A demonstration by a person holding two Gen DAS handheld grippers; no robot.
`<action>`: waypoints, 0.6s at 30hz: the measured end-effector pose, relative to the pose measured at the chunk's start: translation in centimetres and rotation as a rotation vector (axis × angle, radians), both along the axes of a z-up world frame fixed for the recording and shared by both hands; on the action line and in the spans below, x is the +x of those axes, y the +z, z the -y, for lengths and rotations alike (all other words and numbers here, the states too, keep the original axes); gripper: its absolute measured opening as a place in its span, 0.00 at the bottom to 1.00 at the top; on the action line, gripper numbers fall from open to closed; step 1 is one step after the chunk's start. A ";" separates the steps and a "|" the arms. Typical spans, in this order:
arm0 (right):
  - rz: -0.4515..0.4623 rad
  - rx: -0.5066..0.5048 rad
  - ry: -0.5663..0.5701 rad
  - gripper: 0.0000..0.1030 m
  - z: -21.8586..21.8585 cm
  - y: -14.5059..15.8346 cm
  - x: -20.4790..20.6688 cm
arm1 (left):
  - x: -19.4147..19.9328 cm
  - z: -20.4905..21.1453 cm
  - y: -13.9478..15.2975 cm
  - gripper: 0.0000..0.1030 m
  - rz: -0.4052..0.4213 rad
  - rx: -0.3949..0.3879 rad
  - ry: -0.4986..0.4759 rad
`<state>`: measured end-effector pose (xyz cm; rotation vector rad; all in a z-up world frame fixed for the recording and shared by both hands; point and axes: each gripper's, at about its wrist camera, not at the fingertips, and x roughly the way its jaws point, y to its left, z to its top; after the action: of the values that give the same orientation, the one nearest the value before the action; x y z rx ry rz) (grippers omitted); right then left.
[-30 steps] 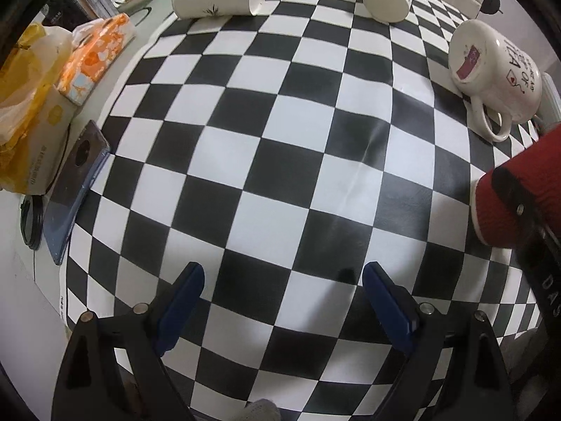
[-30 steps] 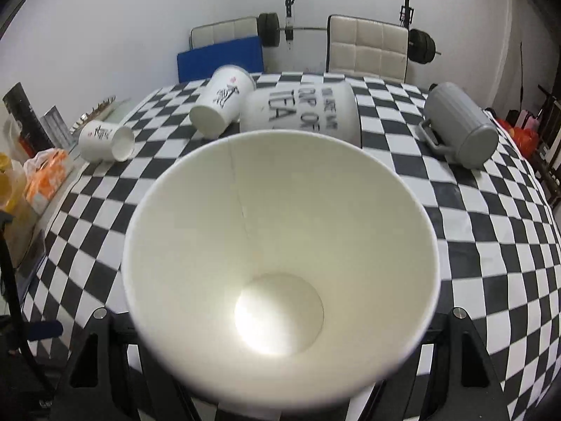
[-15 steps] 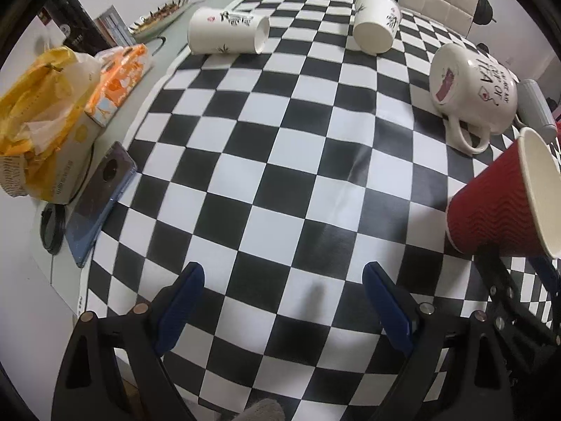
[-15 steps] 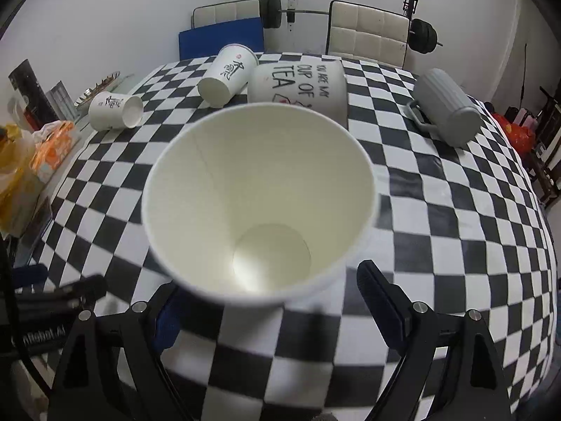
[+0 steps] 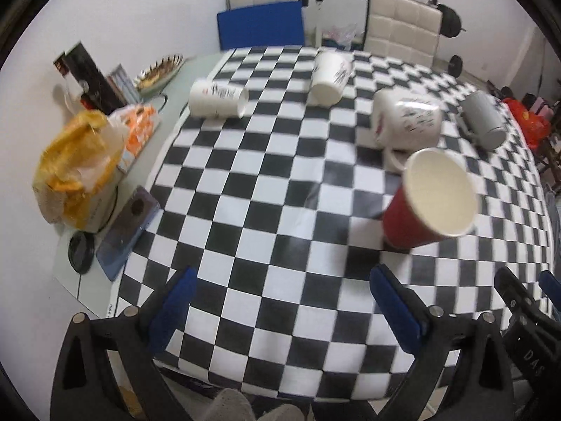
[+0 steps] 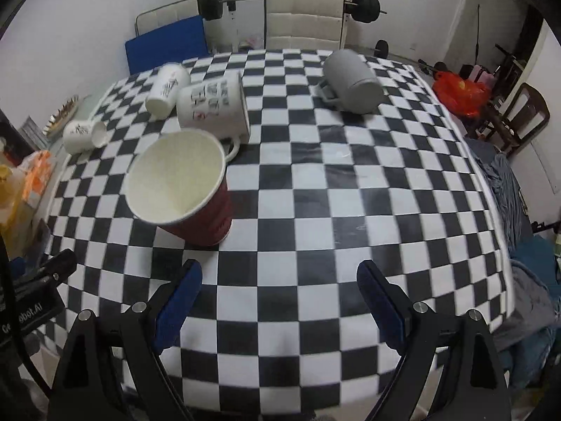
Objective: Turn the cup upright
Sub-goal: 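Lower the upright red cup onto the tablecloth and open the right gripper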
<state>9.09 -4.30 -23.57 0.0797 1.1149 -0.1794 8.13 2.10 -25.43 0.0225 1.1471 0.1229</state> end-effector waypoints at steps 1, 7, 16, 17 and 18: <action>0.006 0.004 -0.001 0.89 0.2 0.9 -0.3 | -0.3 0.2 0.9 0.98 0.007 -0.007 -0.010; 0.030 0.000 0.003 0.89 0.9 7.7 -2.4 | -1.4 0.5 6.5 0.98 0.054 -0.026 -0.050; 0.076 -0.019 0.012 0.89 1.1 18.1 -6.4 | -5.1 1.1 14.9 0.98 0.134 -0.020 -0.071; 0.078 -0.022 0.015 0.89 1.1 18.8 -6.7 | -5.4 1.3 15.4 0.98 0.136 -0.020 -0.074; 0.079 -0.024 0.016 0.89 1.0 19.5 -6.9 | -5.6 1.4 15.9 0.98 0.134 -0.025 -0.078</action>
<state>2.20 -5.31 -4.08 0.0560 1.0342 -0.1742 2.50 0.74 -9.53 0.0368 1.0125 0.0403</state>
